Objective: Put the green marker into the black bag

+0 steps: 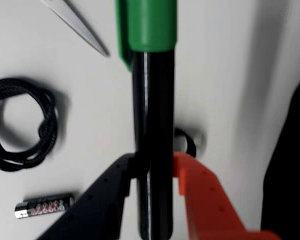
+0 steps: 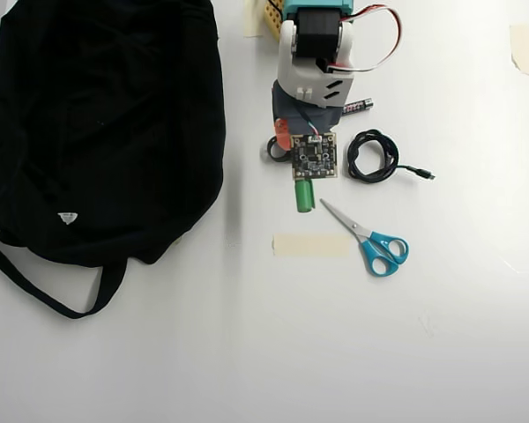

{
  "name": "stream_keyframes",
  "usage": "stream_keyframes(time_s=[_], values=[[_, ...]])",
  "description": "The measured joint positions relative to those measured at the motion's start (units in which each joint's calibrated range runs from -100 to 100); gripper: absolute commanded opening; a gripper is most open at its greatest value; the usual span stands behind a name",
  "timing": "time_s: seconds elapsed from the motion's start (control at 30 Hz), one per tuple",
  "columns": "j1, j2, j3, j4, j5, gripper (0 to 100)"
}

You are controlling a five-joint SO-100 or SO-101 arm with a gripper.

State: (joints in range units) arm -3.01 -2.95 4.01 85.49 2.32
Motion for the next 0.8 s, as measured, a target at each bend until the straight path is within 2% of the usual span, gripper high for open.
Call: stream_keyframes(time_s=[0.3,0.8], values=[[4.5,-10.3,10.4,-0.3,-0.1,2],[21.8,-14.2,13.4,-0.3,-0.2,2]])
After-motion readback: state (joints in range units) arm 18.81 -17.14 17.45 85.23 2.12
